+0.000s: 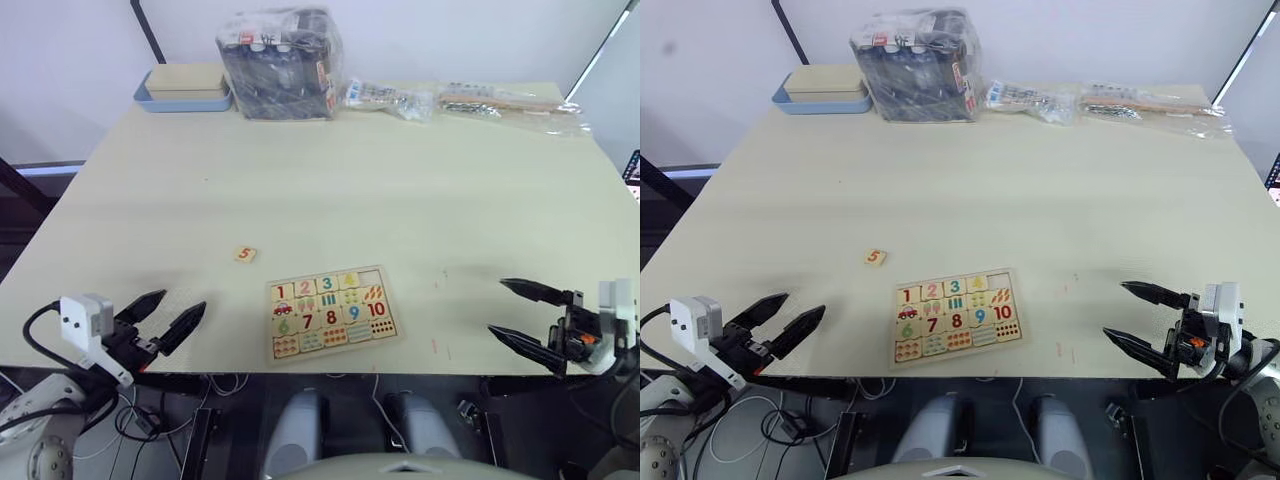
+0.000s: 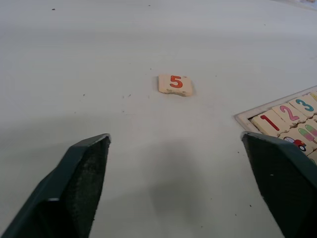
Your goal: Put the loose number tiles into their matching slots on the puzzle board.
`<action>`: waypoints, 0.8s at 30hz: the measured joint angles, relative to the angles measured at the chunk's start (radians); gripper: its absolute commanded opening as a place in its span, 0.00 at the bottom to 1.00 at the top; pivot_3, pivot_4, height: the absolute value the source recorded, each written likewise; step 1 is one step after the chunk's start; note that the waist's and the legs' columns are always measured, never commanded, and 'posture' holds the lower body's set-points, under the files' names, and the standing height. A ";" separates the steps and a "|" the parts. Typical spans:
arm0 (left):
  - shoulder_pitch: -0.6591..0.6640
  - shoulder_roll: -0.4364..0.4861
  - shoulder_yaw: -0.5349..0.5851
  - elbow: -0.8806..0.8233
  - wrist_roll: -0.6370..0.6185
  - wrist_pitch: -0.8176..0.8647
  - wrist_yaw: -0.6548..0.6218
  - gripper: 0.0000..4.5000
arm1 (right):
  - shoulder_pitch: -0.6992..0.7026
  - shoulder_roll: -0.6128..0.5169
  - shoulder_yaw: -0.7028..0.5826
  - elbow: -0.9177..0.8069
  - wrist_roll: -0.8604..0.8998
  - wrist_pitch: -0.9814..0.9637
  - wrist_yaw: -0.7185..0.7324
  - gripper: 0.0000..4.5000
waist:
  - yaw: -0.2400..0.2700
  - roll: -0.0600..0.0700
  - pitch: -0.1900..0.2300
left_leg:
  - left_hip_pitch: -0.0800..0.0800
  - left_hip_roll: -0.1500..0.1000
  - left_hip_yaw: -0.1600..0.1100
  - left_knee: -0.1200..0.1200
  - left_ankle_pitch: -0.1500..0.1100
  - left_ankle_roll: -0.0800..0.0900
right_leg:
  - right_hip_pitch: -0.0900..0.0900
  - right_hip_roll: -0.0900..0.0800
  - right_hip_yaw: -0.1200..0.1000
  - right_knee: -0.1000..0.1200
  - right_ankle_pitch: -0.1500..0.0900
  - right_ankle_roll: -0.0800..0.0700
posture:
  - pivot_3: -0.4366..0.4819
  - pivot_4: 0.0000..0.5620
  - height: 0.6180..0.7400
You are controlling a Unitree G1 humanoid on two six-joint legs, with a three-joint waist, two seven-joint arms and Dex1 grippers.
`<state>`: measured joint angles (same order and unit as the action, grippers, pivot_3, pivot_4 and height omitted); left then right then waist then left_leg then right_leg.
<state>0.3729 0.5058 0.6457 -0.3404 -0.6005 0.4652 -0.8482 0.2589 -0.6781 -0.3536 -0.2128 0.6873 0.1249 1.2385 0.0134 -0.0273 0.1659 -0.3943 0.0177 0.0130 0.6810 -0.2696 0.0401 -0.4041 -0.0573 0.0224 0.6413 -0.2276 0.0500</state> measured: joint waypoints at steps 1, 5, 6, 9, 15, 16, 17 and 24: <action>0.000 0.000 -0.002 -0.001 -0.002 0.000 0.002 0.99 | 0.000 0.000 0.000 0.000 -0.002 -0.001 0.000 1.00 | 0.000 0.000 0.000 | 0.000 0.000 0.000 0.000 0.000 0.000 | 0.000 0.000 0.000 0.000 0.000 0.000 | 0.48 0.27 1.00; -0.010 0.013 -0.013 -0.001 -0.011 0.004 0.014 0.99 | -0.004 0.000 0.000 0.000 -0.008 -0.001 0.000 1.00 | 0.000 0.000 0.000 | 0.000 0.000 0.000 0.000 0.000 0.000 | 0.000 0.000 0.000 0.000 0.000 0.000 | 0.48 0.27 1.00; -0.015 0.027 -0.015 -0.001 -0.012 0.007 0.017 0.99 | -0.010 0.000 0.002 0.000 -0.009 -0.001 0.000 1.00 | 0.001 0.000 0.000 | 0.000 0.000 0.000 0.000 0.000 0.000 | 0.000 0.000 0.000 0.000 0.000 0.000 | 0.48 0.27 1.00; -0.033 0.068 -0.019 -0.001 -0.015 0.014 0.025 0.99 | -0.025 0.000 0.009 -0.003 -0.009 0.001 0.000 1.00 | 0.001 0.000 0.000 | 0.000 0.000 0.000 0.000 0.000 0.000 | 0.000 0.001 0.000 0.000 0.000 0.000 | 0.48 0.27 1.00; -0.146 0.098 -0.108 -0.056 0.021 0.117 0.194 0.99 | -0.060 0.000 0.050 -0.063 0.008 0.027 -0.001 1.00 | 0.001 0.001 0.000 | 0.000 0.000 0.000 0.000 0.000 0.000 | 0.000 0.001 0.000 0.000 0.000 0.000 | 0.48 0.27 1.00; -0.158 0.098 -0.118 -0.068 0.025 0.130 0.214 0.99 | -0.066 0.000 0.052 -0.069 0.010 0.028 -0.001 1.00 | 0.002 0.000 -0.001 | 0.000 0.000 0.000 0.000 0.000 0.000 | 0.000 0.001 0.000 0.000 0.000 0.000 | 0.48 0.27 1.00; -0.180 0.099 -0.139 -0.087 0.032 0.156 0.246 0.99 | -0.074 -0.001 0.055 -0.078 0.016 0.031 -0.001 1.00 | 0.002 0.000 -0.001 | 0.000 0.000 0.000 0.000 0.000 0.000 | 0.000 0.002 0.000 0.000 0.000 0.000 | 0.48 0.27 1.00; -0.357 0.157 -0.219 -0.140 0.026 0.391 0.405 0.99 | -0.122 -0.008 0.081 -0.101 0.027 0.057 0.010 1.00 | 0.000 0.000 -0.001 | 0.000 0.000 0.000 -0.001 0.000 0.000 | -0.001 0.004 0.000 0.001 0.000 0.000 | 0.48 0.27 1.00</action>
<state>0.0162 0.6627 0.4268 -0.4808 -0.5744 0.8565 -0.4431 0.1364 -0.6857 -0.2731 -0.3137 0.7143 0.1820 1.2487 0.0130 -0.0272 0.1652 -0.3944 0.0175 0.0125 0.6800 -0.2695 0.0400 -0.4047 -0.0529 0.0219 0.6420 -0.2274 0.0500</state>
